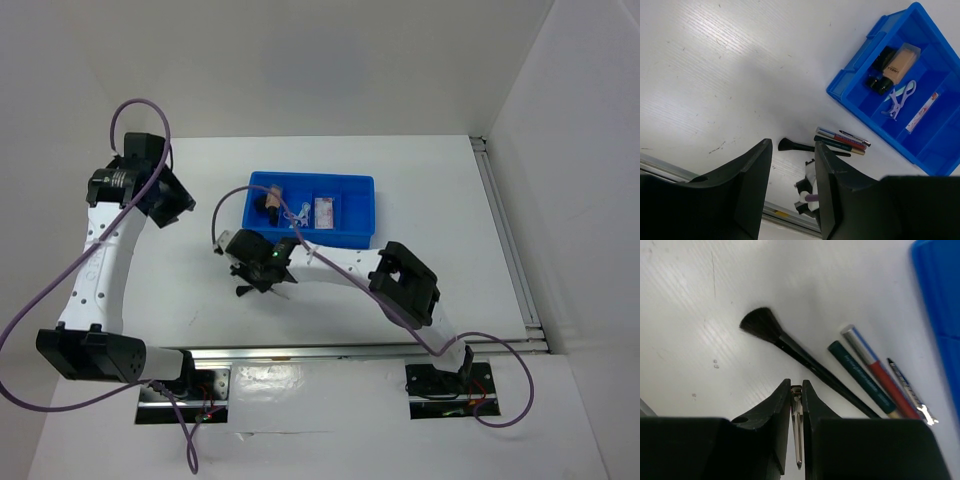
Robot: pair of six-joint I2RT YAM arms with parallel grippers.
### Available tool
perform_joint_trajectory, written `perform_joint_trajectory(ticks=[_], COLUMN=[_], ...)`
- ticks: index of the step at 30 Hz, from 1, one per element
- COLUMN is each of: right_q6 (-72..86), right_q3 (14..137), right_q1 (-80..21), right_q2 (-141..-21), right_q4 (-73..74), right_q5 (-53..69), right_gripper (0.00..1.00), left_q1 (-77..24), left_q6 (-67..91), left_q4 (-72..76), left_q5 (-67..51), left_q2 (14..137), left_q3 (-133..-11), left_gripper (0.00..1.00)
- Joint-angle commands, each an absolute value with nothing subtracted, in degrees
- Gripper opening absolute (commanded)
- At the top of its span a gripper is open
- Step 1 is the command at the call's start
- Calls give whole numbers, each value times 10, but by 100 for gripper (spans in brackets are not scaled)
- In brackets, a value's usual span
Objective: Organize the makeup
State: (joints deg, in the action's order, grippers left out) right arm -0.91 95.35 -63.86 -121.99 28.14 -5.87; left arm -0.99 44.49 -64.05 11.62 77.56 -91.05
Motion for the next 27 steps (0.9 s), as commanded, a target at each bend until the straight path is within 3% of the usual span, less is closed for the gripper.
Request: perform_joint_trajectory(ticks=[1,8,15,27], right_q6=[4,62,152,268], right_q3=[1022,1160,1320,1316], right_q1=[-625,-517,-419,-354], right_q2=[-1162,-1166,-1257,-1323], right_q4=[315,375,408,320], right_q5=[-111,-104,-90,-22], right_gripper=[18,18,18,18], left_q1=[-7,-2,4,4], left_q6=[424,405,405,405], left_q4=[-625,-620,-620,-620], left_q5=[116,157,141,146], left_q2=[752,752,777,784], left_q3=[-897,-903,-908,-903], left_gripper=[53,54,54,54])
